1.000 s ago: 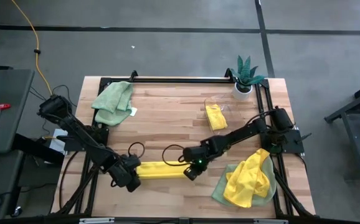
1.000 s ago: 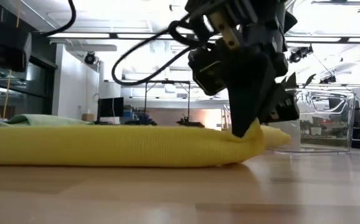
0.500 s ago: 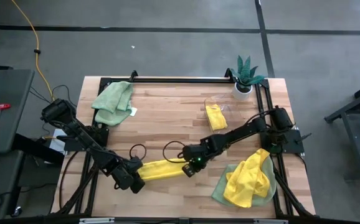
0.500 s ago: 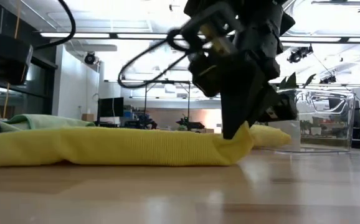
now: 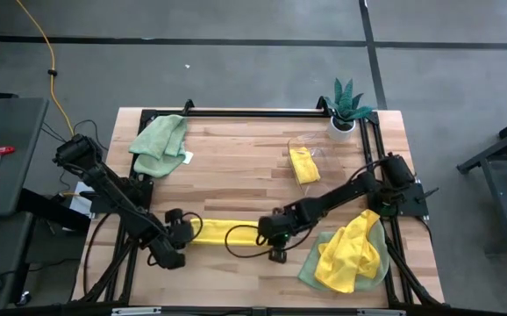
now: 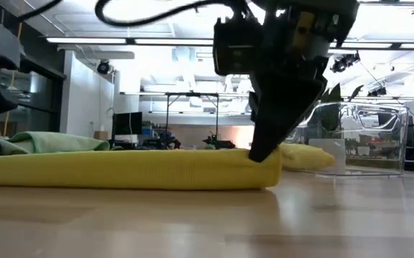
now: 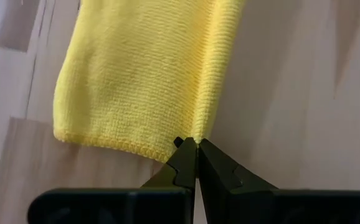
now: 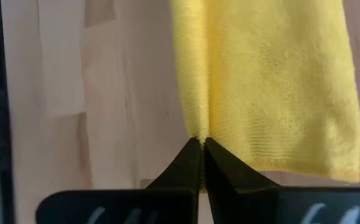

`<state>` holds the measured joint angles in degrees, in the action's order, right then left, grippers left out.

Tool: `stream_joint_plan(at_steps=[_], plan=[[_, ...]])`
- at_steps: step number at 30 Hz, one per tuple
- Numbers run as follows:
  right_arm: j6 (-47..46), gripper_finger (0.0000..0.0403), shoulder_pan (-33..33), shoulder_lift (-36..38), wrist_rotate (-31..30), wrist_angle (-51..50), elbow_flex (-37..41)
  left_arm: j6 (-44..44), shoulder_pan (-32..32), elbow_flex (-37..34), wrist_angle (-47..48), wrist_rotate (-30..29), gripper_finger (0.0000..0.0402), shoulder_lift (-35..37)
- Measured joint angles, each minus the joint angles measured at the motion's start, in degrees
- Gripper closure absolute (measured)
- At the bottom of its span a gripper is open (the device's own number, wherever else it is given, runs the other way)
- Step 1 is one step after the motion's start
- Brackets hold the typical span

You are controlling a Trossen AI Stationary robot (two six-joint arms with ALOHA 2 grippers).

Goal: Fold microfiber towels
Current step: Fold the top yellow microfiber towel

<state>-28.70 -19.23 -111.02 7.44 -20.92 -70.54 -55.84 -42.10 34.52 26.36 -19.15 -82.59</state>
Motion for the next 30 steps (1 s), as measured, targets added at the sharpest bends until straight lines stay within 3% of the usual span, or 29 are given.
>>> stream_joint_plan(at_steps=[7,13,23,26,30], plan=[[7.32,0.0403,-1.70,0.00,-2.22,0.23,0.01,7.76,-1.12,0.01,-1.68,-0.49,0.0402,0.00],[8.19,0.0403,-1.77,0.24,4.09,2.31,0.06,12.91,-1.10,2.08,-2.29,3.91,0.0402,0.35],[3.40,0.0403,0.06,0.24,16.33,4.10,0.17,19.34,-1.14,5.93,-1.93,4.34,0.0402,0.35],[3.25,0.0403,0.56,0.24,16.32,4.32,0.17,20.41,-1.14,5.93,-1.12,4.81,0.0402,0.35],[6.35,0.0403,0.00,0.24,11.92,4.15,0.17,19.98,-1.14,5.93,-0.25,5.53,0.0402,0.33]])
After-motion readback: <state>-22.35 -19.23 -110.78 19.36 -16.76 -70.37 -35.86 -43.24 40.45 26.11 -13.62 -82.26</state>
